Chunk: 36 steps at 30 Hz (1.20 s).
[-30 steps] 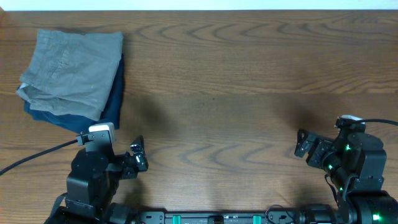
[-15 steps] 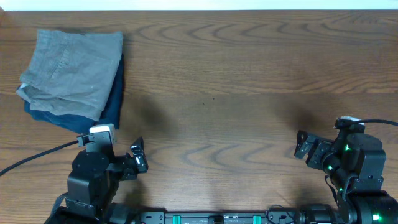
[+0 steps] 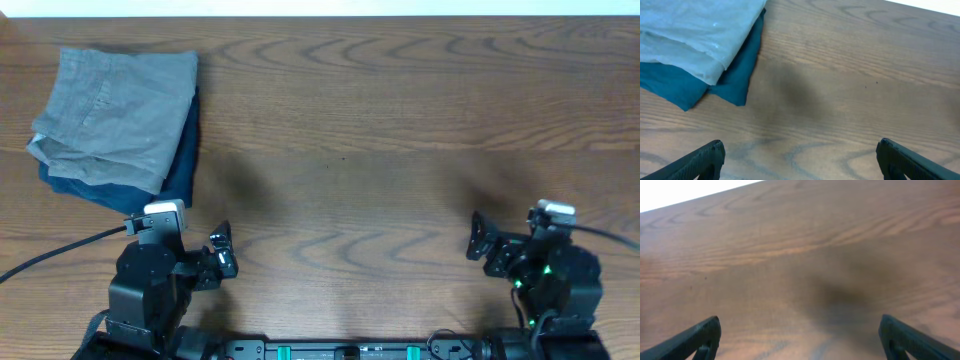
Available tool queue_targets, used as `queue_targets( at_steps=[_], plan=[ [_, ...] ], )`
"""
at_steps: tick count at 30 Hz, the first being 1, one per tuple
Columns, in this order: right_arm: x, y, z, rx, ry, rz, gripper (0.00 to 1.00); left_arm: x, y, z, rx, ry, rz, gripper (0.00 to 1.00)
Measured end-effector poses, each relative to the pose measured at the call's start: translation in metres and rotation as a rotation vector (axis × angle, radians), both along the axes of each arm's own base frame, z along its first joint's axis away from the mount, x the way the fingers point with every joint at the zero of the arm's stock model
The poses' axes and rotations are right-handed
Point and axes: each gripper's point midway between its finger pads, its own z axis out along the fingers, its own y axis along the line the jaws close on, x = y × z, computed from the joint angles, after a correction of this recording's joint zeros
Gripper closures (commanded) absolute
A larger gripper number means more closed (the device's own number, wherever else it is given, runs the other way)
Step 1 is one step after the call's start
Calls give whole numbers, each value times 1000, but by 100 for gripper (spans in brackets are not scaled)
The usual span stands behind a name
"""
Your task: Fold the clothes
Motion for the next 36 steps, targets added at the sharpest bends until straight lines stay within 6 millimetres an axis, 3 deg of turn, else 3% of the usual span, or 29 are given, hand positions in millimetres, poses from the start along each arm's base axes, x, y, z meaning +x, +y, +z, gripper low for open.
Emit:
queue_targets(
  at_steps=[9, 21, 27, 30, 36],
  plan=[
    [15, 14, -18, 1, -232, 77, 1, 0, 0, 0, 0, 1, 0, 2],
    [31, 19, 2, -107, -528, 130, 1, 0, 0, 0, 0, 1, 0, 2],
    [32, 19, -5, -217, -533, 159, 1, 0, 0, 0, 0, 1, 0, 2],
    [32, 19, -18, -244, -485, 172, 1, 0, 0, 0, 0, 1, 0, 2],
    [32, 20, -18, -263, -485, 181, 1, 0, 0, 0, 0, 1, 0, 2]
  ],
)
